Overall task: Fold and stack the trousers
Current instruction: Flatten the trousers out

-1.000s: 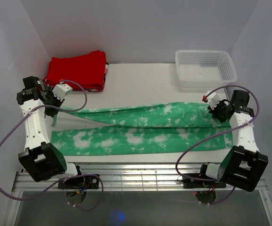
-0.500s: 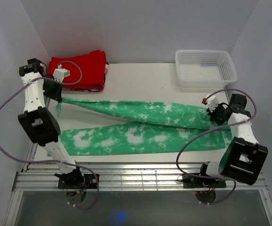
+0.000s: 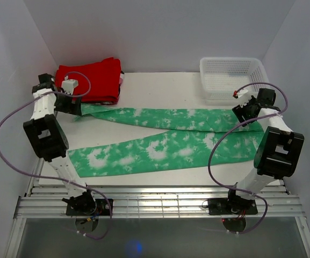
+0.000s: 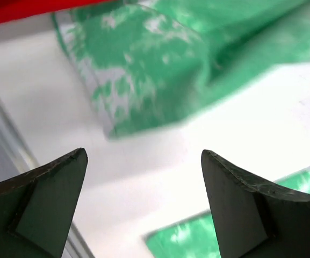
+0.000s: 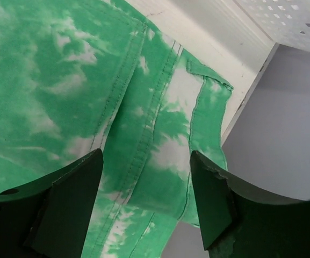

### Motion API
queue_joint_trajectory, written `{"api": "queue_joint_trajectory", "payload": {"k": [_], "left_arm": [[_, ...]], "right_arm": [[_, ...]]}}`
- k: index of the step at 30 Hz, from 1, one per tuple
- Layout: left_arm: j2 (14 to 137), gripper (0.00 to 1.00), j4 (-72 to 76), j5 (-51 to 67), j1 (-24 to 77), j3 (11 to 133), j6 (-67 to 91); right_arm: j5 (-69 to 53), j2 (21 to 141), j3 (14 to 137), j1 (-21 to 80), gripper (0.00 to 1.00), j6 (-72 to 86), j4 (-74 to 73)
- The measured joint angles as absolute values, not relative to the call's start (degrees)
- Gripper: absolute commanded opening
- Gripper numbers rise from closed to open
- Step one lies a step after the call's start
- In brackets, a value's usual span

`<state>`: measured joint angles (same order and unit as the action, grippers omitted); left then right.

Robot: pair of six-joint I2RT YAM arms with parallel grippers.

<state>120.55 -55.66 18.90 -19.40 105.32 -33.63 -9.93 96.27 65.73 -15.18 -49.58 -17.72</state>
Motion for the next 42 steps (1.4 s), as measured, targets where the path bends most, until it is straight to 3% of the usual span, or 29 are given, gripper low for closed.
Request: {"api": "queue_joint_trajectory", "payload": {"k": [4,7,16,28,30,32,33,34,37,42], "left_arm": [[103.72,0.98,-50.0,24.97,-23.68,93.76,-35.29],[100.99,0.97,-47.33,29.17,-28.03,91.94,-38.44],[103.96,0.93,-41.74,34.79,-31.2,75.33,-59.53],[111.48,0.85,-26.61,36.01,-26.48,75.35,-72.34],[113.14,0.79,-24.86,35.46,-25.45,75.37,-73.17],[114.5,0.61,-22.96,35.31,-24.56,75.75,-73.38],[114.87,0.52,-22.15,34.63,-24.1,76.05,-73.52],[115.28,0.32,-21.5,34.13,-23.77,76.36,-73.41],[116.09,0.0,-21.8,31.62,-23.11,77.08,-74.0],[114.54,0.0,-33.39,26.85,-22.28,81.32,-77.25]], "right_arm": [[-9.39,93.14,64.16,-15.2,0.87,-49.45,-18.04],[-10.15,89.06,62.85,-15.18,0.88,-49.93,-19.66],[-13.39,85.91,61.6,-14.35,0.82,-52.6,-24.77],[-13.13,92.29,60.95,-13.74,0.81,-52.88,-27.09],[-12.97,92.36,60.95,-13.74,0.8,-52.75,-27.09],[-12.78,92.36,60.97,-13.74,0.8,-52.69,-27.09],[-12.69,92.36,60.97,-13.74,0.79,-52.69,-27.11],[-12.53,92.36,60.97,-13.74,0.78,-52.66,-27.09],[-12.27,92.36,60.97,-13.74,0.74,-52.64,-27.09],[-11.94,91.35,60.53,-13.74,0.68,-53.15,-26.68]]}}
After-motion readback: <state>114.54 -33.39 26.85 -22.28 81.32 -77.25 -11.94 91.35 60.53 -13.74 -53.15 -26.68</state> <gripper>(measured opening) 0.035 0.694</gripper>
